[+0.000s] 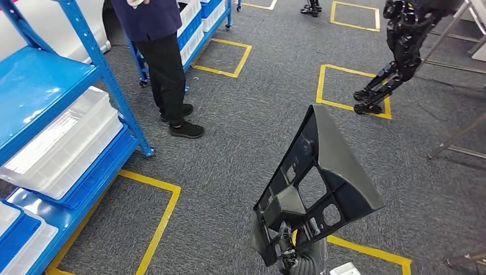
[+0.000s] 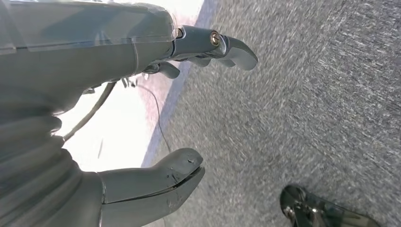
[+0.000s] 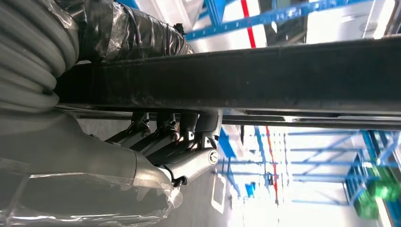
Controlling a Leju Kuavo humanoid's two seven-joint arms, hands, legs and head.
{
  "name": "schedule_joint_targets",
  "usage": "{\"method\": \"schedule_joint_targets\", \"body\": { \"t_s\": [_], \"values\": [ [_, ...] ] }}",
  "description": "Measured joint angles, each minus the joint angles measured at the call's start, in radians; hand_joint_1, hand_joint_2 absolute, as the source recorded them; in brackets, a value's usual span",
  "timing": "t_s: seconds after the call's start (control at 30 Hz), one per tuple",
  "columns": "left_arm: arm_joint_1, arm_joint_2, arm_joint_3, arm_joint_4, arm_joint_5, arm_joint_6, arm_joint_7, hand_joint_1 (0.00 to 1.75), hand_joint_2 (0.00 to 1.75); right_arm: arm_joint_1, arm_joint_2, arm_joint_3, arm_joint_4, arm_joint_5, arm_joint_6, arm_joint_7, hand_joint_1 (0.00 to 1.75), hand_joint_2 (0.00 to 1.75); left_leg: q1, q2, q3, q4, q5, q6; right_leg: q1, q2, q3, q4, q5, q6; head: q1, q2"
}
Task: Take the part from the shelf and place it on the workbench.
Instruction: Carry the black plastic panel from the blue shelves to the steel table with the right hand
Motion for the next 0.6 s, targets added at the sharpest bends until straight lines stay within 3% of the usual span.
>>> {"method": "schedule_joint_targets", "body": {
  "t_s": [0.03,0.07,0.1,0.17,0.23,0.27,0.33,0.4,0.47,0.5,0.53,0.57,0.6],
  "values": [
    [0.001,0.0,0.001,0.0,0.0,0.0,0.0,0.0,1.75,0.0,0.001,-0.002,0.003,0.0,0.001,0.0,1.75,1.75,0.0,0.015,-0.001,0.001,0.0,0.0,-0.005,-0.005,-0.015,0.036,-0.009,0.004,0.0,0.0],
    [0.001,0.0,0.002,0.0,0.0,0.0,0.0,0.0,1.75,0.0,0.002,-0.004,0.007,0.0,0.002,0.0,1.75,1.75,-0.001,0.029,-0.001,0.001,-0.001,-0.001,-0.009,-0.009,-0.011,0.036,0.001,0.006,0.0,0.0],
    [0.0,0.0,0.003,0.0,0.0,0.0,0.0,0.0,1.75,0.0,0.003,-0.006,0.01,0.0,0.002,0.0,1.75,1.75,-0.001,0.042,0.0,0.001,-0.002,-0.003,-0.011,-0.017,0.016,-0.009,0.028,0.007,0.0,0.0],
    [-0.002,-0.001,0.004,0.0,0.0,0.0,0.0,0.0,1.75,0.0,0.005,-0.01,0.014,0.002,0.003,0.0,1.75,1.75,-0.001,0.065,0.004,0.001,-0.005,-0.008,-0.009,-0.05,0.095,-0.148,0.082,0.002,0.0,0.0],
    [-0.004,-0.001,0.005,0.0,-0.001,0.0,0.0,0.0,1.75,0.0,0.009,-0.012,0.018,0.004,0.004,0.0,1.75,1.75,-0.003,0.081,0.008,0.001,-0.007,-0.018,0.001,-0.077,0.136,-0.229,0.099,-0.008,0.0,0.0],
    [-0.005,-0.002,0.005,0.0,-0.001,0.0,0.0,0.0,1.75,-0.001,0.01,-0.013,0.02,0.007,0.005,0.0,1.75,1.75,-0.003,0.09,0.01,-0.001,-0.007,-0.024,0.007,-0.077,0.135,-0.237,0.096,-0.013,0.0,0.0],
    [-0.009,-0.003,0.006,0.0,-0.002,0.0,0.0,0.0,1.75,0.001,0.014,-0.017,0.025,0.011,0.007,0.0,1.75,1.75,-0.001,0.103,0.015,-0.001,-0.01,-0.037,0.007,-0.055,0.134,-0.245,0.104,-0.025,0.0,0.0],
    [-0.009,-0.004,0.006,0.0,-0.003,0.0,0.0,0.0,1.75,0.001,0.019,-0.02,0.028,0.014,0.01,0.0,1.75,1.75,0.002,0.067,0.002,0.036,-0.04,-0.044,0.003,-0.033,0.139,-0.259,0.113,-0.04,0.0,0.0],
    [-0.006,-0.004,0.006,0.0,-0.003,-0.001,0.0,0.0,1.75,-0.001,0.023,-0.021,0.032,0.015,0.012,0.0,1.75,1.75,0.003,0.008,-0.052,0.153,-0.104,-0.045,0.003,-0.012,0.139,-0.264,0.119,-0.052,0.0,0.0],
    [-0.004,-0.004,0.006,0.0,-0.002,-0.001,0.0,0.0,1.75,-0.001,0.023,-0.022,0.034,0.016,0.014,0.0,1.75,1.75,0.003,-0.006,-0.086,0.22,-0.132,-0.045,0.006,0.002,0.136,-0.262,0.119,-0.054,-0.001,0.0],
    [-0.002,-0.004,0.006,0.0,-0.002,-0.001,0.001,0.0,1.75,-0.001,0.024,-0.023,0.036,0.016,0.014,0.0,1.75,1.75,0.003,-0.013,-0.111,0.268,-0.144,-0.045,0.009,0.017,0.134,-0.259,0.12,-0.056,-0.001,0.0],
    [-0.001,-0.004,0.006,0.0,-0.002,-0.001,0.001,0.0,1.75,-0.001,0.025,-0.024,0.038,0.016,0.014,0.0,1.75,1.75,0.003,-0.015,-0.12,0.279,-0.134,-0.044,0.011,0.032,0.132,-0.255,0.119,-0.056,-0.001,0.0],
    [0.0,-0.004,0.006,0.0,-0.002,-0.001,0.002,0.0,1.75,-0.001,0.026,-0.025,0.04,0.016,0.015,0.0,1.75,1.75,0.003,-0.018,-0.11,0.253,-0.106,-0.043,0.012,0.048,0.13,-0.25,0.119,-0.056,-0.001,0.0]
  ]
}}
